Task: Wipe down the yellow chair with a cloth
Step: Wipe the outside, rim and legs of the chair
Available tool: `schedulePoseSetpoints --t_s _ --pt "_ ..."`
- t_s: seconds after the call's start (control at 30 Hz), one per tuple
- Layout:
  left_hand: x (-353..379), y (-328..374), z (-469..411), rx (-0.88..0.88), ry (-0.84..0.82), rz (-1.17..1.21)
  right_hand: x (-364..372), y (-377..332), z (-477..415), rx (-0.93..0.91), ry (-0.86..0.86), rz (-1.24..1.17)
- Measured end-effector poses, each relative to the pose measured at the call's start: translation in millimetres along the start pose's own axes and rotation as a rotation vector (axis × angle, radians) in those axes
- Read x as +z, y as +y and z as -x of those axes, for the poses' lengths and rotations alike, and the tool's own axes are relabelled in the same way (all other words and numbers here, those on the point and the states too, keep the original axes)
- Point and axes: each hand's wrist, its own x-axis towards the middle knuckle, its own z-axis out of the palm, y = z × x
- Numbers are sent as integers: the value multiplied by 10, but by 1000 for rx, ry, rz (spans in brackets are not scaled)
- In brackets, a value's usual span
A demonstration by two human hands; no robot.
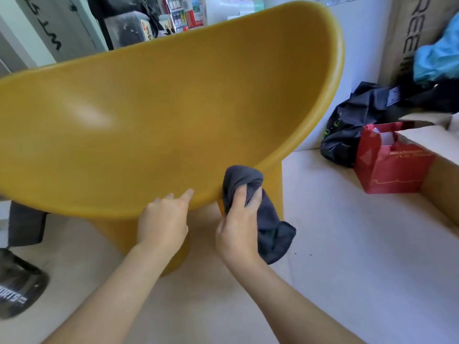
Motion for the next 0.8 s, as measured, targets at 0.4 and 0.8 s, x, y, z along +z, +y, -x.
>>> schedulePoseSetpoints --t_s 0.4,0.8 --pt "113 -548 201 -11 245 167 -166 -98 -306 229 309 -274" --pt "-40 -771 593 -8 -40 901 363 -203 506 26 -361 -501"
